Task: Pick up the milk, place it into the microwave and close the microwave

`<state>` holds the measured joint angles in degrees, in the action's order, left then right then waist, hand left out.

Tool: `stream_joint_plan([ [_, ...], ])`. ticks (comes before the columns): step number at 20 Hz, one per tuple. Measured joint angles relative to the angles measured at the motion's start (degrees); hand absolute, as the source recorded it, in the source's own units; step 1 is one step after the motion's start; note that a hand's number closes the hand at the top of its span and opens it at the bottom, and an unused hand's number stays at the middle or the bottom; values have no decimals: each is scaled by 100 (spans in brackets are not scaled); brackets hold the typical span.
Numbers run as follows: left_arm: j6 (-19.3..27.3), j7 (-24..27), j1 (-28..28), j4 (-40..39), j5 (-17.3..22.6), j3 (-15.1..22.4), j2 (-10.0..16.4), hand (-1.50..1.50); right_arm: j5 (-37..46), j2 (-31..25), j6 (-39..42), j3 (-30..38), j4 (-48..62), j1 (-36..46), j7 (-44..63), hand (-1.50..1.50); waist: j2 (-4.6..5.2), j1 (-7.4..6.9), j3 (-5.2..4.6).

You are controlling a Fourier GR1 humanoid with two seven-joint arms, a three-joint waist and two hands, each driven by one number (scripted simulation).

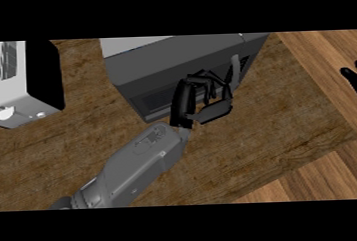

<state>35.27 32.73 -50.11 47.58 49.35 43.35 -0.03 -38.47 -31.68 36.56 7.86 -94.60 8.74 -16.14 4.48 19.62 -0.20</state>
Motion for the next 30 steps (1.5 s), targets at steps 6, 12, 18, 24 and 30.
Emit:
stream_joint_plan([
  [6, 34, 236, -11, -30, 141, 31, 1, 150, -175, -107, -27, 60, -6, 89, 130, -150, 20, 25, 7],
  [12, 49, 444, -19, -78, 269, 50, 0, 150, -343, -233, -18, 115, -33, 132, 254, -150, 25, 70, 11],
  [18, 28, 599, -54, -128, 382, 100, 0, 150, -519, -317, -19, 161, -27, 170, 353, -150, 38, 72, 18],
  [24, -8, 715, -94, -170, 518, 166, -1, 150, -684, -415, 89, 123, -90, 252, 450, -150, 46, 58, 18],
  [30, -54, 825, -138, -218, 632, 238, 0, 150, -916, -502, 264, 40, -122, 274, 555, -150, 54, 40, 23],
])
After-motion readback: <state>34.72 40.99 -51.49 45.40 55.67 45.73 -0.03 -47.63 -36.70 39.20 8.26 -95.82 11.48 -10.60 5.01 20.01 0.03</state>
